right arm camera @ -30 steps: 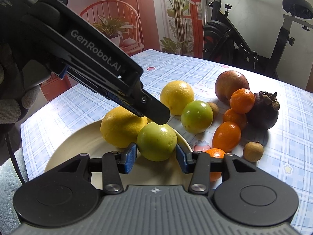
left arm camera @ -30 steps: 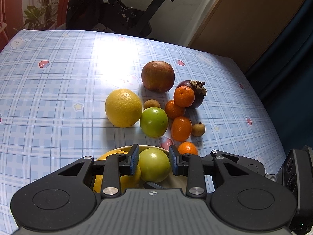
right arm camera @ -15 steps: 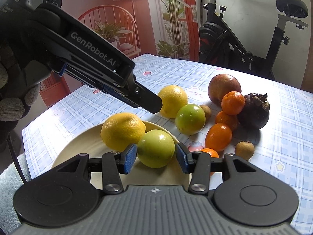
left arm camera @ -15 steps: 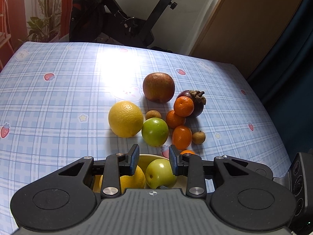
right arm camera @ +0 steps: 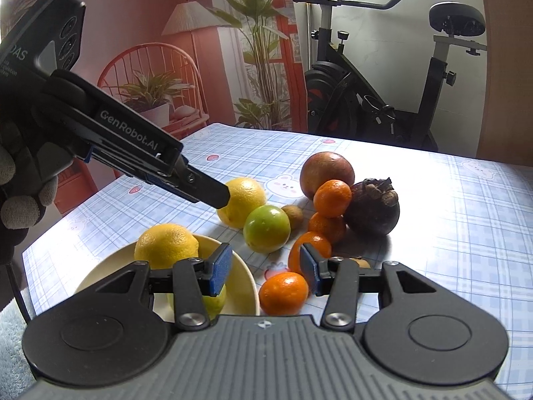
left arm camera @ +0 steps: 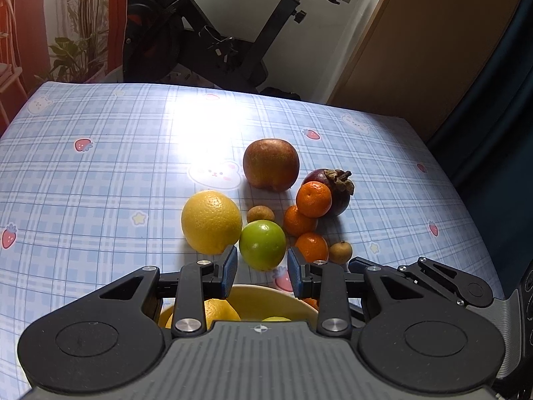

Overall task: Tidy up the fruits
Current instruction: 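Open the left tool to release the green apple, then reach the left tool to another yellow lemon and grasp it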

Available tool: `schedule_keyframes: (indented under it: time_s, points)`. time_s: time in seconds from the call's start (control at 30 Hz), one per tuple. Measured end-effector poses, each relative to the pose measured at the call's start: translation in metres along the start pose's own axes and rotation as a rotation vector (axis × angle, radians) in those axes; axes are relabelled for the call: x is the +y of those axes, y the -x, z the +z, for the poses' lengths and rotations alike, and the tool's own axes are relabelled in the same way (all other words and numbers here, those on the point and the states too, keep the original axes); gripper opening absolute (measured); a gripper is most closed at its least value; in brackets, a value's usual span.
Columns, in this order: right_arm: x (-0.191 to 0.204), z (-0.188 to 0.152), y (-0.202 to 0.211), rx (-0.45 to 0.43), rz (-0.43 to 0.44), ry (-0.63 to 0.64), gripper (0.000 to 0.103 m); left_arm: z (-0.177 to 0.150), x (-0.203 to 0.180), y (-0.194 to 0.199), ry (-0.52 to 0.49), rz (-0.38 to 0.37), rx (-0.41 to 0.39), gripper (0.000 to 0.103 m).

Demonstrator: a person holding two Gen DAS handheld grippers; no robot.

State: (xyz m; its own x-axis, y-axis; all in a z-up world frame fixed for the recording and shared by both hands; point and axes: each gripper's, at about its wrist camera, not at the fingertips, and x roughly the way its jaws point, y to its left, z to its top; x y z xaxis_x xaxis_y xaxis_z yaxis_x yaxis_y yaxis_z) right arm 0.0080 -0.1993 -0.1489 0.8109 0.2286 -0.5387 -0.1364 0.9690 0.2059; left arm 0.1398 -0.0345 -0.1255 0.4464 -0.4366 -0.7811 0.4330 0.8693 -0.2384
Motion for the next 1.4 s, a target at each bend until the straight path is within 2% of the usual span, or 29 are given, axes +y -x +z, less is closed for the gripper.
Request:
schedule_keyframes:
  time_s: [0.27, 0.47, 0.67, 0.9, 1.2, 1.4]
  points:
    - [-0.031, -0.001, 0.001, -0.009, -0.044, -0.074, 0.048, 0.007, -0.002, -0.01, 0.005, 0.0, 0.008, 0.034]
    - [-0.034, -0.004, 0.0, 0.01, -0.052, -0.051, 0.047, 0.009, -0.007, -0.022, -0.017, 0.029, 0.021, 0.035]
    - [-0.036, -0.005, -0.004, 0.022, -0.052, -0.061, 0.046, 0.01, 0.002, -0.03, 0.005, 0.039, 0.044, 0.035]
    - [-0.025, 0.007, -0.012, 0.027, -0.018, -0.004, 0.044, 0.013, 0.02, -0.024, 0.051, 0.035, 0.038, 0.035]
    - [-0.008, 0.027, -0.037, 0.051, 0.037, 0.056, 0.043, 0.031, 0.055, -0.008, 0.145, 0.064, -0.037, 0.035]
    - [0.003, 0.035, -0.055, 0.071, 0.042, 0.092, 0.043, 0.038, 0.058, -0.026, 0.157, 0.034, -0.022, 0.038]
